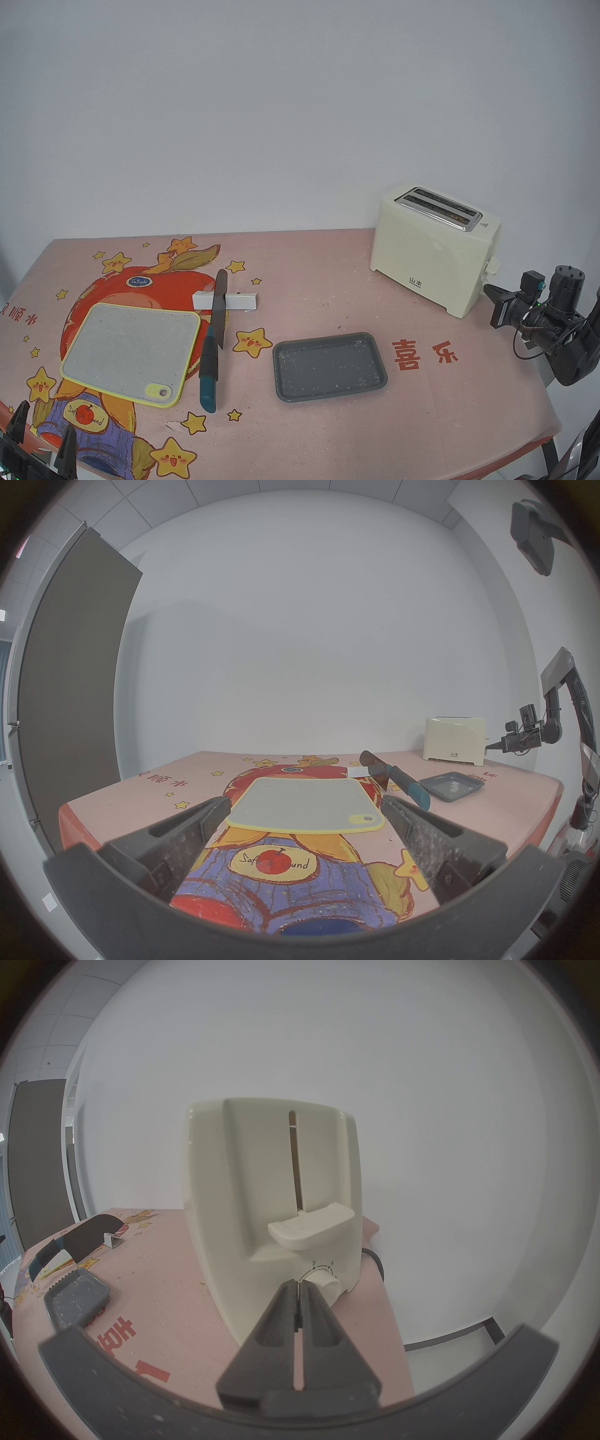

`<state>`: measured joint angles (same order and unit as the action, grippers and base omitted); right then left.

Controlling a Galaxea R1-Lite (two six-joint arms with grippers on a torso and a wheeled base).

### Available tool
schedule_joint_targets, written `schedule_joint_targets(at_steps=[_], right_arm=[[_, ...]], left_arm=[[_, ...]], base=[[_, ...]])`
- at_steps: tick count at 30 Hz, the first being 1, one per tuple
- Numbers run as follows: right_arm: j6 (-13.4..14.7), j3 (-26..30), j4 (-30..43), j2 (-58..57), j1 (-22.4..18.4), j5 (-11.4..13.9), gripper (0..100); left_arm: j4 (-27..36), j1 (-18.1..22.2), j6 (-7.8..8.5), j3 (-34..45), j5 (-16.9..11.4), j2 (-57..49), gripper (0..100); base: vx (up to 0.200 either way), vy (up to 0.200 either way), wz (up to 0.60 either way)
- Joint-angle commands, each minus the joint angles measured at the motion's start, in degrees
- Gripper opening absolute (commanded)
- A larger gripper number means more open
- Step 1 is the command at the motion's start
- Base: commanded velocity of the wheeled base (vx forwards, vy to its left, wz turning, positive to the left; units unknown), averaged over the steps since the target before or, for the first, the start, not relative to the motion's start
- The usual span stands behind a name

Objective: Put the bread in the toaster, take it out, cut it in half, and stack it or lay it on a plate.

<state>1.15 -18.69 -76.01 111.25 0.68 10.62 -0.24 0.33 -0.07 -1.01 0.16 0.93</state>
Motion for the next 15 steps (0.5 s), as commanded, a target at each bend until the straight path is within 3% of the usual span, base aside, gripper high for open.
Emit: schedule_joint_targets(at_steps=[1, 15], right_arm=[[0.0, 0.0, 0.0, 0.0, 0.0, 0.0, 0], [0.0, -0.3, -0.3, 1.4, -0.1, 0.0, 0]], left_arm=[[0.0, 0.0, -0.01, 1.0, 0.0, -0.8, 100], [0.0, 0.0, -0.01, 1.0, 0.0, -0.8, 100]], base=[[0.0, 0.0, 0.0], [0.0, 0.0, 0.0]])
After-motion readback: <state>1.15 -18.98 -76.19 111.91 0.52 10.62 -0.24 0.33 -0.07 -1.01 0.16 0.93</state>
